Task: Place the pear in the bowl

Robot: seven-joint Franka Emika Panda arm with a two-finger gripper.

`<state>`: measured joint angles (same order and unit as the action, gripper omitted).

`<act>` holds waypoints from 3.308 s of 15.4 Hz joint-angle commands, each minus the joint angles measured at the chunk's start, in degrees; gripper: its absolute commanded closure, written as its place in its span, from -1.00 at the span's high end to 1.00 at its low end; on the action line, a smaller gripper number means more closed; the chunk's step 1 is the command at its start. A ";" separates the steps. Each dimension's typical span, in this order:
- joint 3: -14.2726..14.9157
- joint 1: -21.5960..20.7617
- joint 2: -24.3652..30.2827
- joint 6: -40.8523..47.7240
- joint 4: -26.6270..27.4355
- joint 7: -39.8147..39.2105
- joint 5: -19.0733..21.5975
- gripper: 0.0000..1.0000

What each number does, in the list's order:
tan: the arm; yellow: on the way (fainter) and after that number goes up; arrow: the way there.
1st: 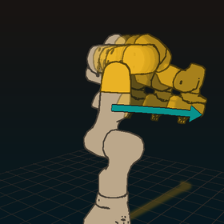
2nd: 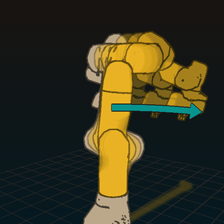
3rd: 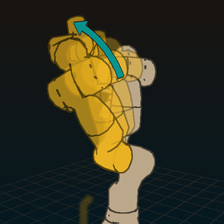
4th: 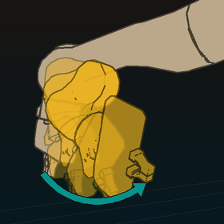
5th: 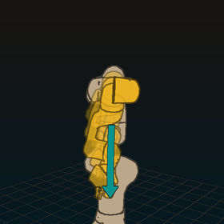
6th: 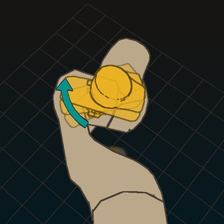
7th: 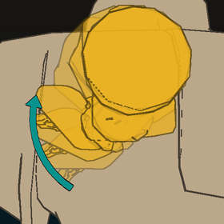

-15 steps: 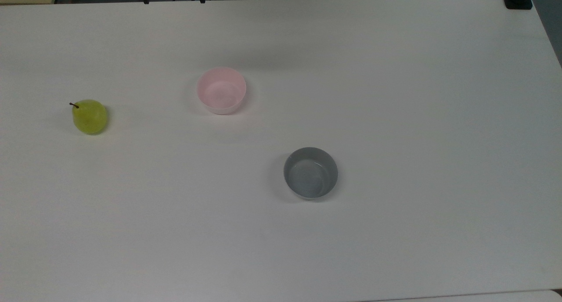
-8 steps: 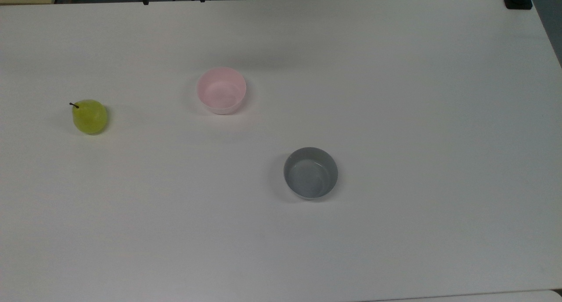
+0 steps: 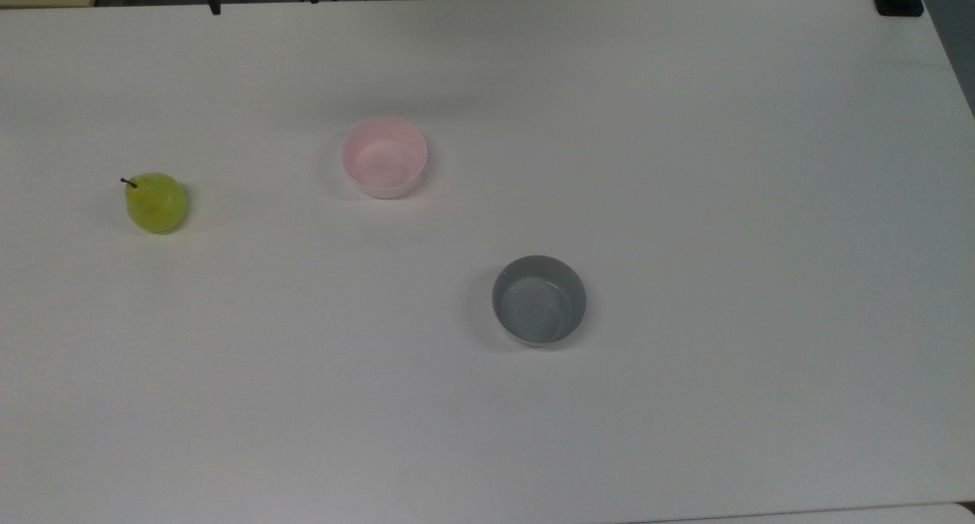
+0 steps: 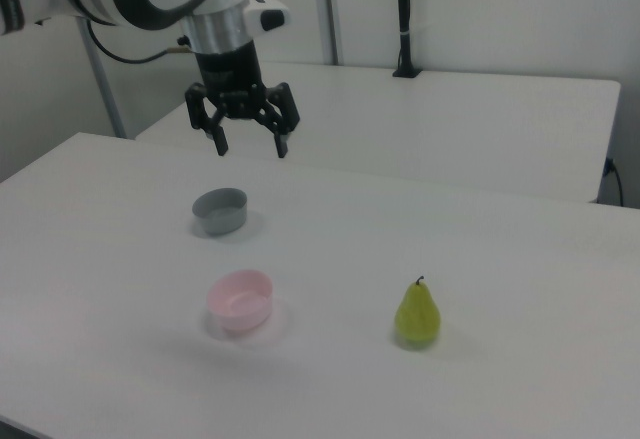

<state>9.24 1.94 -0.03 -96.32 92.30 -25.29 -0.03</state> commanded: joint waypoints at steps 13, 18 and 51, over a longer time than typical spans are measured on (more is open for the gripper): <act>-0.10 12.73 -10.60 -12.22 0.68 -13.03 -5.07 1.00; -0.02 15.10 -15.96 -12.22 -2.21 -12.85 -1.99 1.00; -0.19 15.55 -28.54 -30.15 1.12 -11.89 -0.32 -0.72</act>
<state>8.91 18.10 -29.36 -124.83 91.27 -37.00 0.62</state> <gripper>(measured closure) 0.383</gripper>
